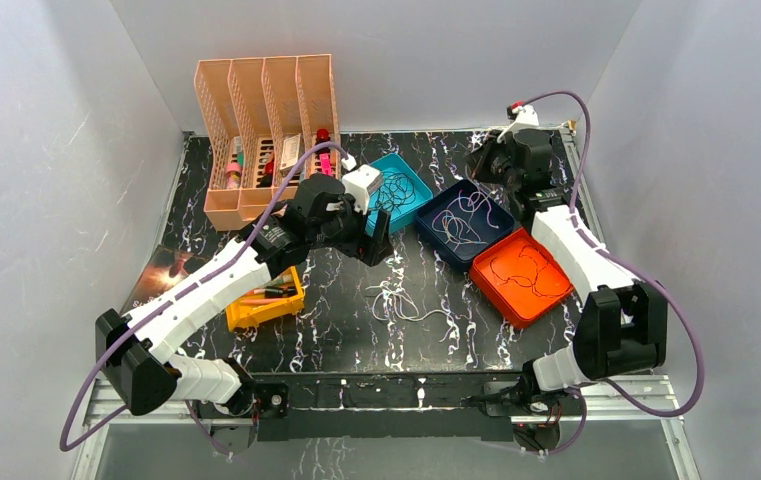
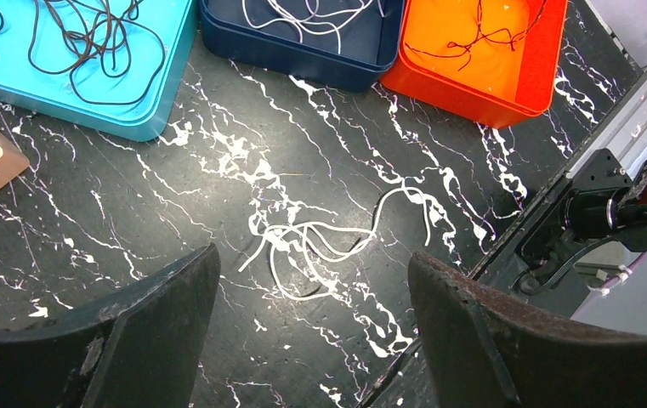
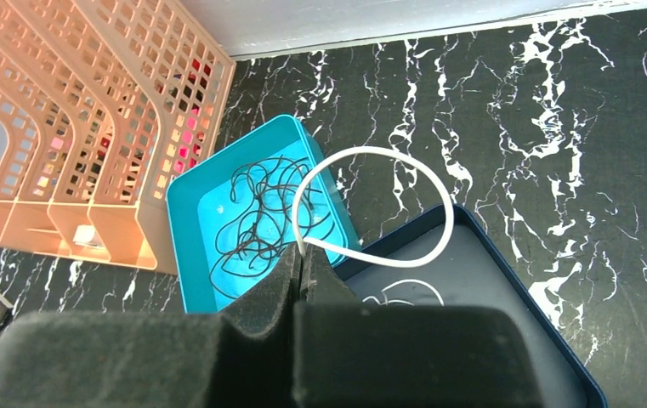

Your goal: Untangle the cables

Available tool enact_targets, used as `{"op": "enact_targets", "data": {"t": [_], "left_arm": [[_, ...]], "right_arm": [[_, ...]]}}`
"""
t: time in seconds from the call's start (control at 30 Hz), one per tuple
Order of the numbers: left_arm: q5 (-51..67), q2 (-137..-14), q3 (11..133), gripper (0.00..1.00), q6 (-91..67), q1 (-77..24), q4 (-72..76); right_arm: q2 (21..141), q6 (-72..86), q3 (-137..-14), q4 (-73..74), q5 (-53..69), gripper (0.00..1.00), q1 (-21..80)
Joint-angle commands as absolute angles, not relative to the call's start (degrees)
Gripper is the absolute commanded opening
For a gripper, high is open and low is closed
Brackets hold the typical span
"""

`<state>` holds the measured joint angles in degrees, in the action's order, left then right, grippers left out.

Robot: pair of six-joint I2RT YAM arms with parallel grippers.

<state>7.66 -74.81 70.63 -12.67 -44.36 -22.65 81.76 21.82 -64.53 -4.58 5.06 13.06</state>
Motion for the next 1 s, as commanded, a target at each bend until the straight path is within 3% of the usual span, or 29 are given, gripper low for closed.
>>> {"op": "enact_targets", "data": {"t": [0.0,0.97], "left_arm": [[7.3,-74.0,70.1,0.8,-13.2,-44.1,-23.5],[8.6,-75.1,68.8,0.81,-13.9,-44.1,-22.7]], "right_arm": [[83.4,20.6,-68.3,-8.6,5.4,0.01,12.1],[93.2,15.2,-57.2,-19.4,15.8,0.05,9.8]]}}
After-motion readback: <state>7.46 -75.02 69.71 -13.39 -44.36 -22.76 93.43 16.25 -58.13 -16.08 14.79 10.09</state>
